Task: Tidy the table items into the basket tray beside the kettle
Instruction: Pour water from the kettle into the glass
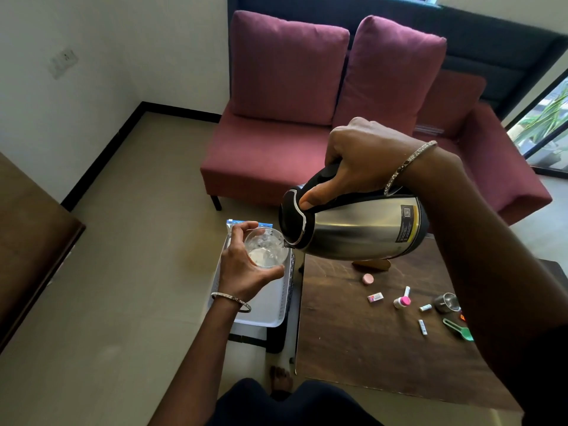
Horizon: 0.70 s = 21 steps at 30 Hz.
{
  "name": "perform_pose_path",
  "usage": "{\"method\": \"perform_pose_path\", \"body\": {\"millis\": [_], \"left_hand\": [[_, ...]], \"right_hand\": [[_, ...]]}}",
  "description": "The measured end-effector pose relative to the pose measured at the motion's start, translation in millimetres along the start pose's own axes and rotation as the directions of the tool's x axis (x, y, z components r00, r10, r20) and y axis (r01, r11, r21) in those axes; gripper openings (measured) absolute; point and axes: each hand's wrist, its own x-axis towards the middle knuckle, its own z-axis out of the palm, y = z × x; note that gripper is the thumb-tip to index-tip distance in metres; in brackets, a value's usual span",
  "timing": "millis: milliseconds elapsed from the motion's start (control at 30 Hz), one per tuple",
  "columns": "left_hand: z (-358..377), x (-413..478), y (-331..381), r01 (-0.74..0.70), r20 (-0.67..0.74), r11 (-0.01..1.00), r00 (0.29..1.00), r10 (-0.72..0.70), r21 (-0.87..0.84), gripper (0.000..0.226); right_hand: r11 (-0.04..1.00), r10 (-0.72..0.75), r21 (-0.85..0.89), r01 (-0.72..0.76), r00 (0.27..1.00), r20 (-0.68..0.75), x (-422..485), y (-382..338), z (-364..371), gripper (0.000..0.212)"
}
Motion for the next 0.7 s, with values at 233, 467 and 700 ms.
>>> {"method": "perform_pose_path", "body": {"millis": [233,467,700], "left_hand": [[-4.0,-1.1,-0.3,-0.009,-0.024,1.000,1.000,0.008,-0.010,0.087],[-15.8,-2.0,-10.3,0.027,-0.038,0.998,0.999,-0.029,-0.051,0.086],[-32.5,-5.2,-33.3,0.081,-0.072,0.997,0.994,-0.081,-0.004,0.091]], "right_hand": [[1.000,-0.001,0.024,0.001,0.999,-0.034,0.3,11.8,4.5,0.071],[0.956,0.011,0.291,0.024,0.993,-0.118,-10.0,41.5,40.1,0.078],[0.829,0.197,0.558,-0.043,0.956,-0.219,-9.1,56.4,110.1,0.079]]}}
